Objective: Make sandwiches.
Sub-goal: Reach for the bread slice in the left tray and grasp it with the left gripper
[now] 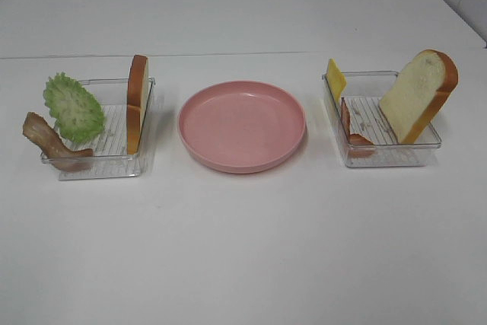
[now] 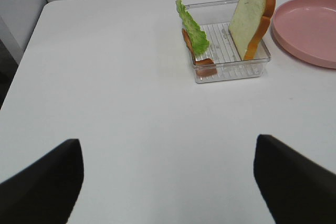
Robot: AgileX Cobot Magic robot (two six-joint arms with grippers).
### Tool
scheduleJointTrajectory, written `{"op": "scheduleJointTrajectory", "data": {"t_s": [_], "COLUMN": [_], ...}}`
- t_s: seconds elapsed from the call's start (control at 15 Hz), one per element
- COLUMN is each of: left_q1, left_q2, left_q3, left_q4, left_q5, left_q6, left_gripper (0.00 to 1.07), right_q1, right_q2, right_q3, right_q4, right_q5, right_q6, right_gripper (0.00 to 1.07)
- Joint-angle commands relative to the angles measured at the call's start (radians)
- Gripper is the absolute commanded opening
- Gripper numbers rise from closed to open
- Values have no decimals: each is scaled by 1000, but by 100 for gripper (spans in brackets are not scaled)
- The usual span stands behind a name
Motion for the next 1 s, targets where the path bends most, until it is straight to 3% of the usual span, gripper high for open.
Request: {"op": "scheduleJointTrajectory", "data": {"t_s": [0.07, 0.4, 0.6, 0.67, 0.87, 1.0], "left_q1": [1, 1, 1, 1, 1, 1], "left_q2": [-19, -18, 32, 128, 349, 540], "left_q3": [1, -13, -54, -73, -125, -199], "left_q4": [-4, -24, -51, -80, -171, -222], "left_q5": [-10, -28, -133, -214, -240, -238], "left_q6": [-4, -38, -49, -48, -46, 6], "left_gripper": [84, 83, 83, 83, 83, 83], "right_q1": [-2, -2, -2, -2, -2, -2], "right_q2": [-13, -13, -13, -13, -13, -13], "right_q3": [4, 4, 4, 4, 4, 4], "right_q4": [1, 1, 1, 1, 1, 1], "right_q5": [-6, -6, -6, -6, -6, -6], "right_q6": [-11, -11, -11, -11, -11, -11], "right_gripper": [79, 79, 79, 79, 79, 79]}}
